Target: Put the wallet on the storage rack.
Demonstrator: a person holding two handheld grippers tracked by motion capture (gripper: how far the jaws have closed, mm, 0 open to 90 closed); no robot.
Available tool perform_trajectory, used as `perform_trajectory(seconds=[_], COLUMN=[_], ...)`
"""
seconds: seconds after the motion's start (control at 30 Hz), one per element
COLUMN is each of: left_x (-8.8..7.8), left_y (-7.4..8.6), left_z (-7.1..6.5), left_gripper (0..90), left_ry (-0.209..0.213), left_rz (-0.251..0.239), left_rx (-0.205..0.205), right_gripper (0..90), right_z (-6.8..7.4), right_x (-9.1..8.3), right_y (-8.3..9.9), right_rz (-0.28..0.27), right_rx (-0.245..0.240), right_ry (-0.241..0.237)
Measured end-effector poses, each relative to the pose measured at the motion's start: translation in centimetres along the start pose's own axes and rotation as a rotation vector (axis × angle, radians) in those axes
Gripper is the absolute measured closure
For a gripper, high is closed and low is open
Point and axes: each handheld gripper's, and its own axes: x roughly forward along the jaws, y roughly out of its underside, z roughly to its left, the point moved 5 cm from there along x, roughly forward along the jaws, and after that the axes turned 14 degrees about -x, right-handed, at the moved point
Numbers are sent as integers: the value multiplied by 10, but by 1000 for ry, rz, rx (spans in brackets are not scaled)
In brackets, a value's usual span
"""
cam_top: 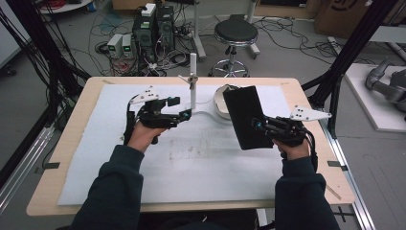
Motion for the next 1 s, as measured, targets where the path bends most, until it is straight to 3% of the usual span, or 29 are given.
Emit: perform_trajectory(seconds=[0.13, 0.33, 0.6, 0.83, 1.0], left_x=[23, 41, 44, 43, 39], left_y=[-1, -3, -2, -6, -8], left_z=[-11, -27, -31, -35, -38], left_gripper=[227, 230, 241, 267, 305], left_ry=[69, 163, 210, 237, 298], left_rz=[33, 59, 66, 56, 43], left_rx=[-3, 8, 12, 20, 18], right_gripper=[817, 817, 817, 817, 817], right_z=[3, 3, 5, 8, 10], right_x=[5, 14, 20, 34, 44], right_y=[-5, -12, -16, -19, -19], right_rz=[-21, -58, -100, -72, -51], right_rx=[-14, -30, -49, -62, -49], right_ry=[-25, -54, -99, -148, -179])
